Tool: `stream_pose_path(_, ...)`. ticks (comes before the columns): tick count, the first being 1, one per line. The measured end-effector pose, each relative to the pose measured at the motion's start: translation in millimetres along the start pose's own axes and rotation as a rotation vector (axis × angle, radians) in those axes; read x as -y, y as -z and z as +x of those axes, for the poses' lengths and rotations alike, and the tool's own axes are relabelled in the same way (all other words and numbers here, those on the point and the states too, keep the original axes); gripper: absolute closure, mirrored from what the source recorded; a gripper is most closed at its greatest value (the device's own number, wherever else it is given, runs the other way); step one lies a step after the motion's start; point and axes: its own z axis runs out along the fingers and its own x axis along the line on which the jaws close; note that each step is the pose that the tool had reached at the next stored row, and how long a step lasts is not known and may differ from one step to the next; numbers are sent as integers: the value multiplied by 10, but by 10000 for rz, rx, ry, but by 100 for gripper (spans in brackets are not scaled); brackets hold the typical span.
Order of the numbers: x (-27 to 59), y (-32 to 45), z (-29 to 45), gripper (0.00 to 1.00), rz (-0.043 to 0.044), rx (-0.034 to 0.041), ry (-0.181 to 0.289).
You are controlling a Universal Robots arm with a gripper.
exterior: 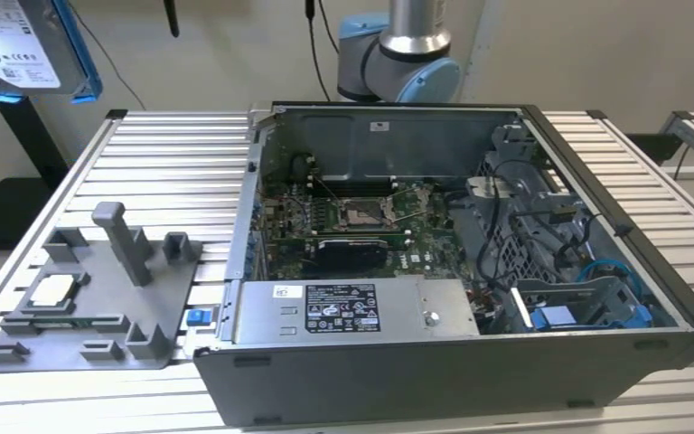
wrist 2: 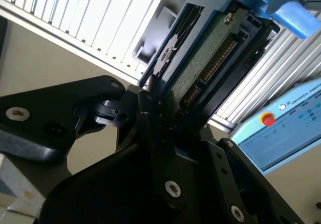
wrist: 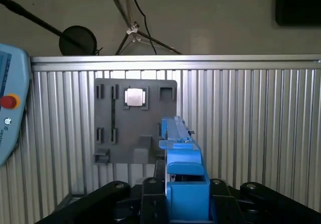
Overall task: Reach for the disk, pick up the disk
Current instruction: 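Pick up the disk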
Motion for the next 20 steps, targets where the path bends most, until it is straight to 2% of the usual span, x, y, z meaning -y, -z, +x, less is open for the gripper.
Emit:
stream_pose_path(11,360,-7,-11,100,0,0,0)
stream_pose_path(20,765,-14,-22,100,-4,-1,0)
